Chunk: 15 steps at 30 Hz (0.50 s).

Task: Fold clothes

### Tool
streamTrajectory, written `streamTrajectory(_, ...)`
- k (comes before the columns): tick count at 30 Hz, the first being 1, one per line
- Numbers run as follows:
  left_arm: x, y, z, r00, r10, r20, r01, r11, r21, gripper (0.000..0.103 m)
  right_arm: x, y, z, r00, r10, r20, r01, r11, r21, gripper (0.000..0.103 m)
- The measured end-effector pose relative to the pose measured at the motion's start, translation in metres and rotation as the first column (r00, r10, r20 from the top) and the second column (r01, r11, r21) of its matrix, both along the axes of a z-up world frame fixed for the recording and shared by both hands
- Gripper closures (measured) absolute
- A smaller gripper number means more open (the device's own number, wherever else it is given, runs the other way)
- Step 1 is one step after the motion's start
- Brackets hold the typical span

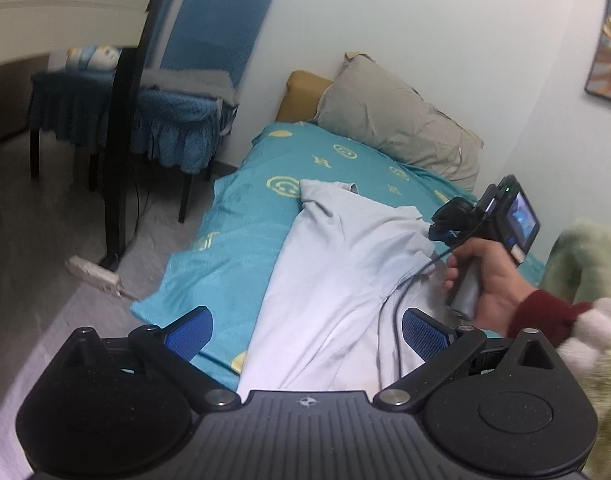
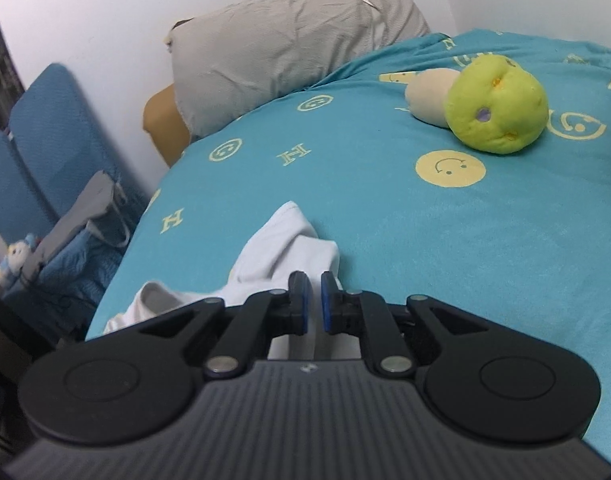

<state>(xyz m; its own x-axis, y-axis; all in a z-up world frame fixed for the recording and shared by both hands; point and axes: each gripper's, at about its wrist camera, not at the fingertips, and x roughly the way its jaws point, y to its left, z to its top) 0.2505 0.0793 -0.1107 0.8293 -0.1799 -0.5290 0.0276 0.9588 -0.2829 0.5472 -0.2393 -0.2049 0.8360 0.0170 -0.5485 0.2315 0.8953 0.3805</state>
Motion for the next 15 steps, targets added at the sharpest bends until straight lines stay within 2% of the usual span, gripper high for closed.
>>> streamTrajectory(1, -0.002, -0.002, 0.001, 1.000, -0.001, 0.012, 0.001, 1.000, 0.018, 0.001, -0.005, 0.002, 0.005, 1.000, 0.015, -0.006, -0.015, 1.000, -0.011, 0.064)
streamTrajectory(2, -0.004, -0.004, 0.002, 1.000, -0.003, 0.023, 0.002, 0.999, 0.036, 0.001, -0.012, 0.003, 0.010, 0.999, 0.033, 0.000, -0.033, 0.999, -0.014, 0.048)
streamTrajectory(3, -0.007, -0.007, 0.004, 0.999, -0.004, 0.034, 0.003, 0.999, 0.049, 0.001, -0.022, 0.004, 0.017, 0.999, 0.048, 0.020, -0.048, 0.999, -0.009, 0.021)
streamTrajectory(4, -0.010, -0.009, 0.006, 0.999, -0.006, 0.045, 0.004, 0.998, 0.058, 0.001, -0.033, 0.005, 0.025, 0.997, 0.060, 0.051, -0.060, 0.998, 0.000, 0.011)
streamTrajectory(5, -0.013, -0.011, 0.008, 0.998, -0.008, 0.056, 0.005, 0.998, 0.063, 0.001, -0.045, 0.007, 0.034, 0.995, 0.073, 0.074, -0.073, 0.997, 0.008, 0.011)
streamTrajectory(9, -0.032, -0.013, 0.020, 0.995, -0.009, 0.100, -0.001, 0.995, 0.101, 0.001, -0.092, 0.018, 0.068, 0.989, 0.134, 0.059, -0.136, 0.990, 0.026, 0.012)
streamTrajectory(13, -0.054, -0.010, 0.031, 0.991, -0.002, 0.131, -0.011, 0.995, 0.103, 0.001, -0.162, 0.037, 0.104, 0.972, 0.223, 0.071, -0.220, 0.974, -0.055, 0.012)
streamTrajectory(15, -0.062, -0.010, 0.034, 0.992, -0.001, 0.127, -0.011, 0.995, 0.099, 0.001, -0.203, 0.041, 0.119, 0.962, 0.258, 0.087, -0.253, 0.965, -0.066, 0.012)
